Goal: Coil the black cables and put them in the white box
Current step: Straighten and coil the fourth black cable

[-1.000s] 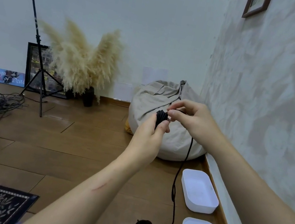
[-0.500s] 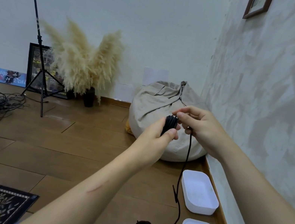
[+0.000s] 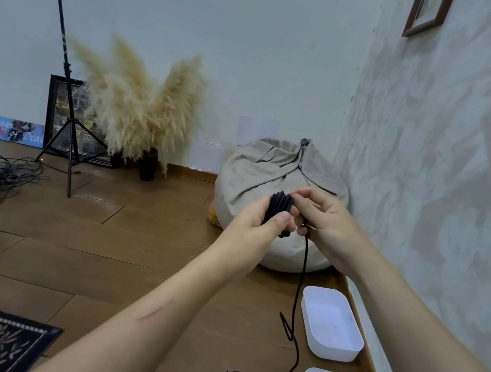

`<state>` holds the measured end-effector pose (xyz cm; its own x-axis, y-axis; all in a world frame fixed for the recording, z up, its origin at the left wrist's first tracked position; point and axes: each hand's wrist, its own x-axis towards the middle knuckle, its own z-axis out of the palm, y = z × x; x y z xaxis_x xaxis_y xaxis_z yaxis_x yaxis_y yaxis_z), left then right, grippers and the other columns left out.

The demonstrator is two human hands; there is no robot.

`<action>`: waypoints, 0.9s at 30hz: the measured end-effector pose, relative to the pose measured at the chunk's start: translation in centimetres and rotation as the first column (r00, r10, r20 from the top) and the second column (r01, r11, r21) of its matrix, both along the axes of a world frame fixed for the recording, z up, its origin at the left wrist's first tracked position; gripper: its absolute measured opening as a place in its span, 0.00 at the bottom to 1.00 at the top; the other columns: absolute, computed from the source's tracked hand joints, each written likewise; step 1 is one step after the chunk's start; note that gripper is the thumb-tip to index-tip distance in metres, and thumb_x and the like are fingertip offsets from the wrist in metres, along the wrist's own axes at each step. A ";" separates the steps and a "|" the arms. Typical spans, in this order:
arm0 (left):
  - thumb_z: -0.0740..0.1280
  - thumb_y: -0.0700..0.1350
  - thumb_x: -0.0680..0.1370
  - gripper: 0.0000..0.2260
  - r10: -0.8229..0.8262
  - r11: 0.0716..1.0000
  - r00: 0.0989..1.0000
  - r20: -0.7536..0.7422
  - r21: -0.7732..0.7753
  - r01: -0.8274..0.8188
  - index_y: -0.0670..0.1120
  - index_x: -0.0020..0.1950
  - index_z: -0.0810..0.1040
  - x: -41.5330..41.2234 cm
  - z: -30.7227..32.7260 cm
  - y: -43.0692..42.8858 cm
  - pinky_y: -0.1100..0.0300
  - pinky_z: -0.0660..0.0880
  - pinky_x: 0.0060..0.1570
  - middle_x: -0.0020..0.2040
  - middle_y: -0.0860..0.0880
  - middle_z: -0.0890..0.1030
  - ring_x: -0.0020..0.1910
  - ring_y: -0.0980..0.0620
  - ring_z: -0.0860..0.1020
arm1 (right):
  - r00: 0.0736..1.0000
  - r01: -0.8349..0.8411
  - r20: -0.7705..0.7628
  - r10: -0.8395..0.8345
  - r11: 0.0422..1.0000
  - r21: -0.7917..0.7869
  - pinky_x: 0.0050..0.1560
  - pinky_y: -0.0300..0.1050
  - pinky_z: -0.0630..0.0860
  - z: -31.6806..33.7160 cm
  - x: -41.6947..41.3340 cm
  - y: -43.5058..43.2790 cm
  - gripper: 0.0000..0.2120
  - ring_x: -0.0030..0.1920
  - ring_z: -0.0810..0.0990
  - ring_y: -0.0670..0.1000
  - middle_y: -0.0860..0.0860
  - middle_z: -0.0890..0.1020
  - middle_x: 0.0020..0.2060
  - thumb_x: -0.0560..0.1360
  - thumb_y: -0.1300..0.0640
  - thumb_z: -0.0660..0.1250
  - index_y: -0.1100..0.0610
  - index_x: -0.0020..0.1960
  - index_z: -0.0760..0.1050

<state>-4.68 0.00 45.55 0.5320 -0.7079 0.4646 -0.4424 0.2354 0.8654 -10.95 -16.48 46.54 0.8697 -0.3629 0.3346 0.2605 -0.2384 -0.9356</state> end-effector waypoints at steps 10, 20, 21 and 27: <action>0.63 0.42 0.84 0.04 0.279 0.942 0.924 -0.261 -0.111 -0.316 0.47 0.55 0.78 0.2 -0.3 -1.2 0.58 0.77 0.45 0.49 0.54 0.81 0.48 0.53 0.80 | 0.985 -0.026 -0.171 0.002 0.990 -0.137 0.29 0.33 0.66 -3.3 2.1 4.5 0.12 0.28 0.72 0.42 0.44 0.76 0.29 0.83 0.63 0.59 0.54 0.44 0.77; 0.58 0.45 0.86 0.08 0.486 0.850 0.855 0.178 0.132 -0.510 0.42 0.51 0.71 3.8 -2.9 -1.2 0.63 0.67 0.36 0.47 0.45 0.79 0.45 0.51 0.78 | 0.955 -0.118 -0.297 -0.015 0.897 -0.425 0.31 0.32 0.64 -0.4 0.4 4.5 0.12 0.26 0.66 0.41 0.51 0.72 0.30 0.82 0.63 0.61 0.68 0.46 0.79; 0.56 0.46 0.86 0.09 0.427 0.880 0.891 0.153 0.156 -0.449 0.42 0.52 0.72 3.6 -2.9 -1.1 0.67 0.69 0.38 0.47 0.48 0.79 0.44 0.58 0.79 | 0.955 -0.104 -0.294 -0.029 0.897 -0.429 0.31 0.29 0.64 0.0 0.1 4.1 0.11 0.26 0.68 0.40 0.50 0.72 0.30 0.82 0.63 0.62 0.68 0.48 0.80; 0.54 0.49 0.87 0.12 0.155 0.974 0.983 0.097 0.150 -0.168 0.50 0.52 0.76 2.4 -2.6 -1.4 0.53 0.73 0.57 0.47 0.55 0.78 0.49 0.56 0.76 | 0.987 0.025 -0.139 -0.085 0.923 -0.384 0.31 0.32 0.63 1.7 -1.0 2.7 0.14 0.28 0.66 0.42 0.46 0.72 0.27 0.82 0.56 0.66 0.62 0.41 0.81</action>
<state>-2.27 -1.37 42.98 0.6094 -0.6830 0.4027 -0.5360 0.0194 0.8440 -11.97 -13.79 48.20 0.9029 -0.2829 0.3236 0.1002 -0.5935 -0.7986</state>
